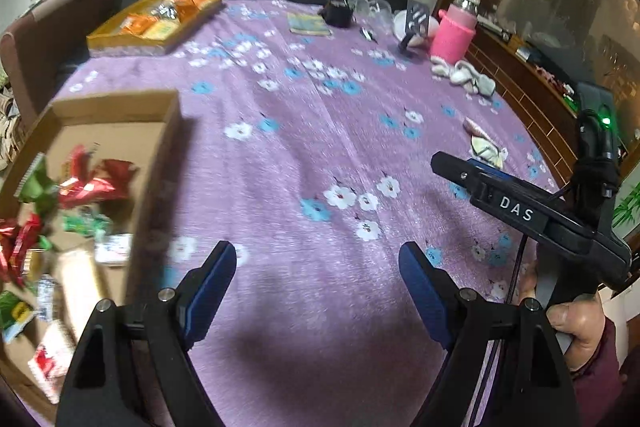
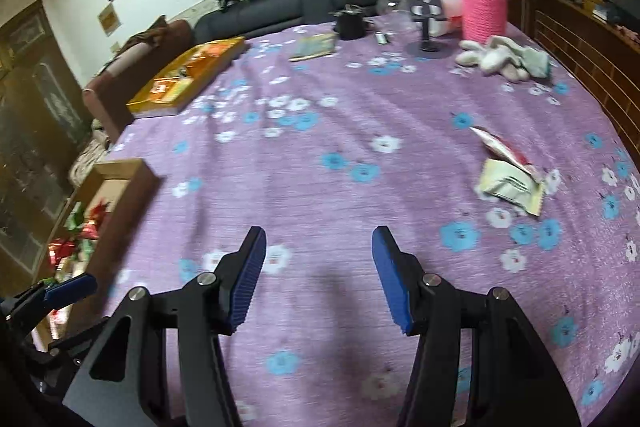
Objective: Organize snacks
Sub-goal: 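Move both grippers back toward the last white packets on the table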
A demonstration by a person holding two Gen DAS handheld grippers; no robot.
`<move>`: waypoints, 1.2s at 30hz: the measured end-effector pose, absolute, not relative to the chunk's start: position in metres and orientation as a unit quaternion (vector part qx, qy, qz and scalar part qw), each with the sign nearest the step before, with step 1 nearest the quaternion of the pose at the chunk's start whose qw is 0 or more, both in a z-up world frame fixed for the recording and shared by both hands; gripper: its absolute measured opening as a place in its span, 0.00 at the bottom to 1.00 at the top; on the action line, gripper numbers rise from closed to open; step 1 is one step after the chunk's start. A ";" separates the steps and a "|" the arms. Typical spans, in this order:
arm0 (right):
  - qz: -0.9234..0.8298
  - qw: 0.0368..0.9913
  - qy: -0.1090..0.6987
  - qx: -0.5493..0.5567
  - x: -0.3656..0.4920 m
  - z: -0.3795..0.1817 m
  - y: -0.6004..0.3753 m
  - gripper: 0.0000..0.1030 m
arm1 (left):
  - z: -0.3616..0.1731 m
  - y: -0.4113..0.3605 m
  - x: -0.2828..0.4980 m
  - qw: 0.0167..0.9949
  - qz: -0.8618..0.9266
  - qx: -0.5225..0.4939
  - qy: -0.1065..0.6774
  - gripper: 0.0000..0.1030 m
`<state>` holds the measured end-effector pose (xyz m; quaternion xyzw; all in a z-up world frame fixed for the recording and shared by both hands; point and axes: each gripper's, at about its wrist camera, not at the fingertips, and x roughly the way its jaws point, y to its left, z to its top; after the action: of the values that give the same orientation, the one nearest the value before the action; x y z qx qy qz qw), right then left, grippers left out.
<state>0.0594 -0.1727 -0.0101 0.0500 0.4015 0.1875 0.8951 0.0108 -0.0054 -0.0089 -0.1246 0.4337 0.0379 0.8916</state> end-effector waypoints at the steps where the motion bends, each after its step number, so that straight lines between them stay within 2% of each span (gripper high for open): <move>1: 0.186 0.895 0.401 0.054 0.061 -0.013 -0.176 0.55 | -0.013 -0.007 0.015 0.890 0.038 -0.127 0.437 0.81; 16: 0.154 0.901 0.400 0.066 0.070 -0.018 -0.187 0.55 | -0.043 -0.010 0.051 0.884 0.063 -0.120 0.447 0.81; 22: 0.149 0.901 0.401 0.071 0.071 -0.019 -0.189 0.55 | -0.045 -0.011 0.051 0.889 0.058 -0.115 0.440 0.88; 26: 0.147 0.902 0.400 0.068 0.069 -0.019 -0.188 0.55 | -0.047 -0.016 0.054 0.888 0.049 -0.103 0.446 1.00; 36: 0.142 0.904 0.397 0.067 0.068 -0.018 -0.188 0.55 | -0.054 -0.031 0.062 0.879 0.073 -0.045 0.470 1.00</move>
<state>0.0681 -0.1882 -0.0184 0.0671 0.3966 0.1424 0.9044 0.0617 -0.0309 -0.0537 -0.0445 0.4699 0.0730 0.8786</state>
